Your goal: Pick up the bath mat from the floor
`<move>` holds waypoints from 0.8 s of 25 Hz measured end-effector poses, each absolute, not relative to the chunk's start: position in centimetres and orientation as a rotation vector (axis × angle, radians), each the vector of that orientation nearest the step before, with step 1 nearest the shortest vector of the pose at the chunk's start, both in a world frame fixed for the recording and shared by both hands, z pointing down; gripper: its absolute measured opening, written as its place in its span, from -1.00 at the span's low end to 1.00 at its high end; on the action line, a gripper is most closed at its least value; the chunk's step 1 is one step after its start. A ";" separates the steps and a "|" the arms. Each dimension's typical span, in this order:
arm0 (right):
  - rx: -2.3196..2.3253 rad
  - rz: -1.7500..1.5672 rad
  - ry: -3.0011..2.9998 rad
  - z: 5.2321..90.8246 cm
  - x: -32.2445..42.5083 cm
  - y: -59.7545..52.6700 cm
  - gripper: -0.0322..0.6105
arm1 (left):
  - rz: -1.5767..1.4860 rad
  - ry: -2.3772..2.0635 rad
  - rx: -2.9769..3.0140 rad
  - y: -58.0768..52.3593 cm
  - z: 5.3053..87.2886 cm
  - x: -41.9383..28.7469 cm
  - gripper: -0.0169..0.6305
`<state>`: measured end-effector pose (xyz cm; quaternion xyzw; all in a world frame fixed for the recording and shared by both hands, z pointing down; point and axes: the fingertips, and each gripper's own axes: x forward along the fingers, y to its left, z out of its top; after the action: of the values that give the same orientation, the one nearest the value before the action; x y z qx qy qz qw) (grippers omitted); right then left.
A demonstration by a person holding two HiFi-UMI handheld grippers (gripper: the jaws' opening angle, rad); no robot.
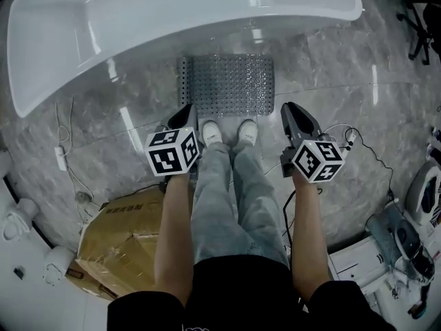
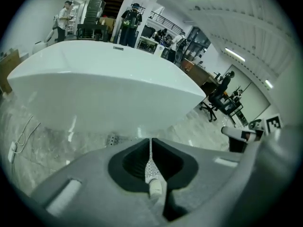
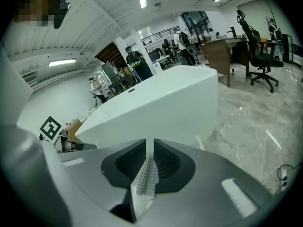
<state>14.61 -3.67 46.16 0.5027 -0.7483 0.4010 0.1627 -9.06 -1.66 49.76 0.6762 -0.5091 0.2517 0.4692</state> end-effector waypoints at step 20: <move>1.291 1.346 -1.981 70.6 15.9 -0.5 -0.11 | 0.788 -1.166 1.430 1.2 74.3 -11.2 -0.18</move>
<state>15.88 -0.55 70.56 0.4641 -0.7121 0.4836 0.2087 -11.22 1.15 74.33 0.6009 -0.4901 0.3312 0.5377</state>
